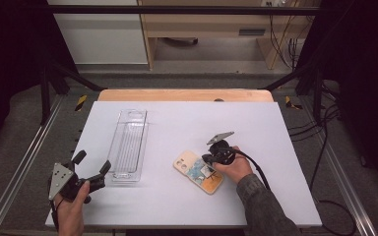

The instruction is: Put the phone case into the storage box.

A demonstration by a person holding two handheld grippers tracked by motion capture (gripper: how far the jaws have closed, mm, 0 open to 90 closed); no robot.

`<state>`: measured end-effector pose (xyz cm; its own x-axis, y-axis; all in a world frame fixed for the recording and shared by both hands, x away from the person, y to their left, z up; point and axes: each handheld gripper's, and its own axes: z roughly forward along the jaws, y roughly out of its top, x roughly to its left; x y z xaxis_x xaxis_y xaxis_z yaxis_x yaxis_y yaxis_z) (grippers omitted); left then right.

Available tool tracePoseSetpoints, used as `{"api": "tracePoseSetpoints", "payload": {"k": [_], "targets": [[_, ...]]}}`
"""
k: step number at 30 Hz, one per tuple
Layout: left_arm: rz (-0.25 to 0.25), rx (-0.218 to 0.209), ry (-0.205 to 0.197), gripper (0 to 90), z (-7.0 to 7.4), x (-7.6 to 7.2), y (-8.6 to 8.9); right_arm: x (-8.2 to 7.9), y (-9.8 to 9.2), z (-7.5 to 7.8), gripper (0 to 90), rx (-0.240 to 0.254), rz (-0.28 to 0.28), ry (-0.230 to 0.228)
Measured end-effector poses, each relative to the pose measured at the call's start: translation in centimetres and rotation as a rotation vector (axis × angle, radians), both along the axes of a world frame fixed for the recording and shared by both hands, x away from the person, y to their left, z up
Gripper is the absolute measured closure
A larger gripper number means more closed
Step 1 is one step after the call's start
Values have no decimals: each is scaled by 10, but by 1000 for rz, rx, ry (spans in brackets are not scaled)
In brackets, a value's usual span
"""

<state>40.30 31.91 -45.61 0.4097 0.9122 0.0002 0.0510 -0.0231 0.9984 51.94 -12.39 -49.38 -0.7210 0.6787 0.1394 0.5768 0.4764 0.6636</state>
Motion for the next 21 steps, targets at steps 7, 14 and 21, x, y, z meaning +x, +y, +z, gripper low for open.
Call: {"api": "tracePoseSetpoints", "payload": {"k": [7,14,21], "targets": [[7,-4,-3,37,1,-1,2,-3,3,0,900,-5,3,1],[6,4,-6,37,2,-1,0,-4,5,0,899,-1,6,4],[5,8,-8,37,2,-2,1,-3,6,0,867,10,-18,-1]]}}
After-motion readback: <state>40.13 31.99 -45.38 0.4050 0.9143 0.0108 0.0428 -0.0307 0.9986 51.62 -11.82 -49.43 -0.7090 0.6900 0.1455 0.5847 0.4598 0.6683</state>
